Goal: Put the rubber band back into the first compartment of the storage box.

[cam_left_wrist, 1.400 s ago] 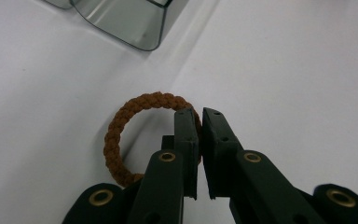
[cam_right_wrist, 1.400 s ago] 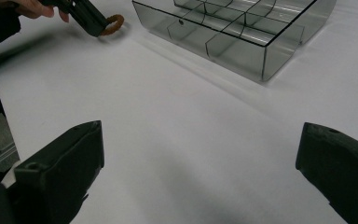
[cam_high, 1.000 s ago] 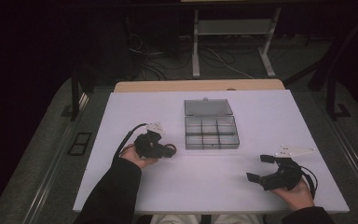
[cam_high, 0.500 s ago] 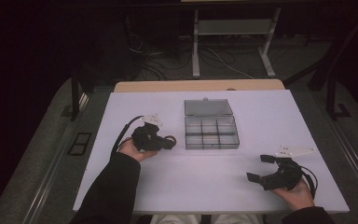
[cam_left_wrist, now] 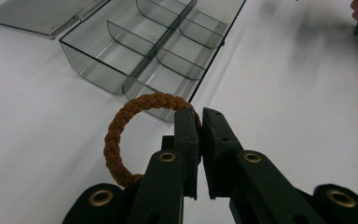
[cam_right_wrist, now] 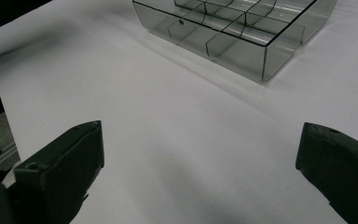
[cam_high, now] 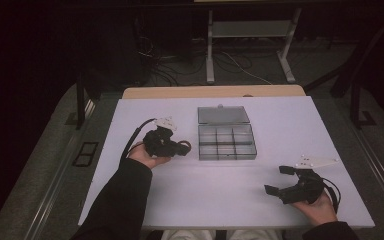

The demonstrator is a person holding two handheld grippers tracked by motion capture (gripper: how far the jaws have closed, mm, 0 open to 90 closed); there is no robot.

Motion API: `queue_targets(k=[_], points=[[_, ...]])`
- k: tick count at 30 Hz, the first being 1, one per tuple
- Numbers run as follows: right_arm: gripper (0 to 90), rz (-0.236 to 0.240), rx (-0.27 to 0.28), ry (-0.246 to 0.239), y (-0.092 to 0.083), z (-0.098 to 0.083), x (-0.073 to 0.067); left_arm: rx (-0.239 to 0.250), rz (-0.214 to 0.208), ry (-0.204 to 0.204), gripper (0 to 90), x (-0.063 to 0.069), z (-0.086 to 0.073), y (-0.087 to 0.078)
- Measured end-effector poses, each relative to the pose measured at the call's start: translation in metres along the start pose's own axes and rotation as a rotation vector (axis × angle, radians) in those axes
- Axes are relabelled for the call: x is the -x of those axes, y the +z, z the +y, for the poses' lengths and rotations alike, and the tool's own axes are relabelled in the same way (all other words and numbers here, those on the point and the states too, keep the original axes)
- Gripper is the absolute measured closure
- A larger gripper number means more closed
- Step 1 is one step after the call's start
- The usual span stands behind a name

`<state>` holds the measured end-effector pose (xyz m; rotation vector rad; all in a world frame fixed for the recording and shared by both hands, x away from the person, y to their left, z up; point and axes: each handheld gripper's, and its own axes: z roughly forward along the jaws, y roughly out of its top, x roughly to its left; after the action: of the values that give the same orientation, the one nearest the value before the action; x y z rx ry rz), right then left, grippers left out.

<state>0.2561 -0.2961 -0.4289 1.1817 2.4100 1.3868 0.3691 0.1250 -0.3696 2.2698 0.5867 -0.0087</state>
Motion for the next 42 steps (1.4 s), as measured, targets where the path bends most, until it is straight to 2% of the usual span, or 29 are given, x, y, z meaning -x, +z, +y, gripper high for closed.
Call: queue_targets(k=[21,31,35,42], points=[[0.2,0.001,0.006,0.000,-0.001,0.000,0.001,-0.002,0.008,0.054,83.9,-0.002,0.039,-0.002],[0.2,0.001,0.006,-0.004,-0.001,0.000,0.001,-0.008,-0.004,0.074,83.9,-0.001,0.050,0.009],[0.2,0.002,0.006,-0.005,-0.001,0.000,0.001,0.001,-0.006,0.061,83.9,0.001,0.052,0.014],[0.2,0.001,0.006,-0.004,-0.001,0.000,0.001,-0.003,-0.008,0.073,83.9,0.000,0.053,0.020]])
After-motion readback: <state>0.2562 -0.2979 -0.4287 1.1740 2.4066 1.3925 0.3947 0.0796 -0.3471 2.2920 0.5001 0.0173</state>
